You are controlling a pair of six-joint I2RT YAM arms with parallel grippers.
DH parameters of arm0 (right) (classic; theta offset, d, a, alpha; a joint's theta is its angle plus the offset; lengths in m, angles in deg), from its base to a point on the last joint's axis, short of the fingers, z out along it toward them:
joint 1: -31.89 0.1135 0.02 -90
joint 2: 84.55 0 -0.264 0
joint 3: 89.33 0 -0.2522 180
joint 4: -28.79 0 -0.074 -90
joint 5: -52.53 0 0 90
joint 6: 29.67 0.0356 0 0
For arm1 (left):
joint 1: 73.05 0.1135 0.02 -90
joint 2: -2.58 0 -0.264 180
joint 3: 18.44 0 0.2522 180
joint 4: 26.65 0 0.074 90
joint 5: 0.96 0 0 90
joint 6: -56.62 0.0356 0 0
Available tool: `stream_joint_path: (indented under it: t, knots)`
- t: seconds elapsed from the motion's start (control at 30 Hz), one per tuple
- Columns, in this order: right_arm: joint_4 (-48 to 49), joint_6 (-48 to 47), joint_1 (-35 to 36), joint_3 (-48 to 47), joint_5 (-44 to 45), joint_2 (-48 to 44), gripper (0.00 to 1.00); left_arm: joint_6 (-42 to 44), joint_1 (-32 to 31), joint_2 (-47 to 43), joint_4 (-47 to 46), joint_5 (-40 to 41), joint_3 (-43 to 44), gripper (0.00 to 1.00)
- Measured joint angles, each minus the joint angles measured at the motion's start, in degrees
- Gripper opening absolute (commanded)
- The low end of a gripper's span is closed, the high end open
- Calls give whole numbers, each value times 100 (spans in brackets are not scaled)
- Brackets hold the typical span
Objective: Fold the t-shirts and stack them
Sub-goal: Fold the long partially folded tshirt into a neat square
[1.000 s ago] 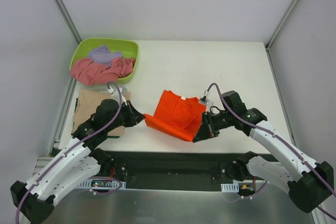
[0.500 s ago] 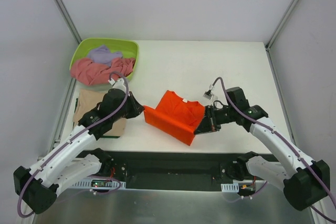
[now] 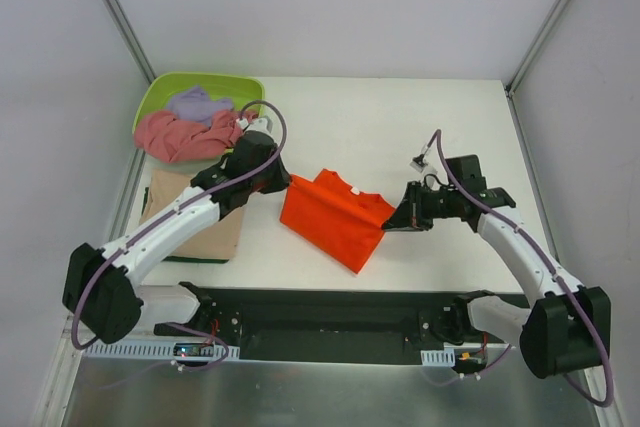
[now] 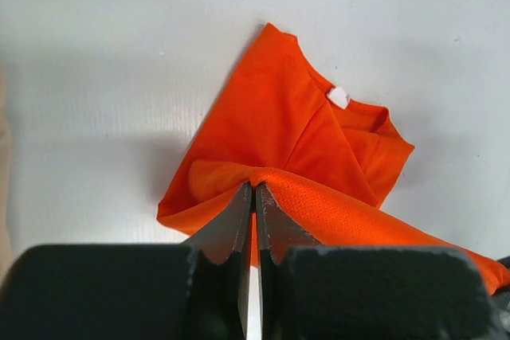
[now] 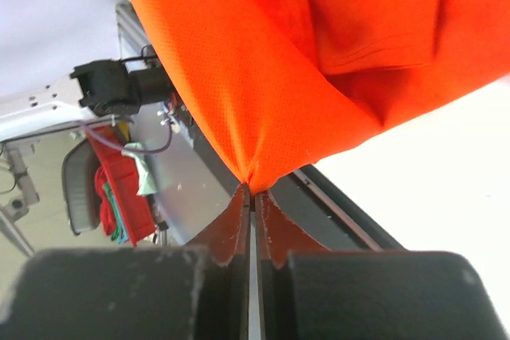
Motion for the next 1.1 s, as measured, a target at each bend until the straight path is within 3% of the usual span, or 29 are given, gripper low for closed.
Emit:
stream_joint_path:
  t: [0.47,0.83,0.87,0.9,1.0,1.07,1.1]
  knots:
    - [850,149,-431,-31,1126,946,1,400,13,2498,-109,170,1812,0]
    - [1460,404,-570,-101,1547,1989,5,566,232,3880,-146,-256,2494,1]
    - [1488,415,-579,-127,1587,2037,7,573,243,3932,-146,-295,2529,9]
    - [1513,433,-588,-146,1615,2072,14,595,258,4004,-146,-356,2577,26]
    - [1521,439,-612,-173,1698,2127,33,726,293,4140,-153,-439,2675,58]
    - [1506,450,-629,-173,1764,2131,61,785,321,4168,-155,-487,2688,79]
    - [1495,452,-645,-177,1790,2131,96,807,341,4170,-151,-514,2688,99]
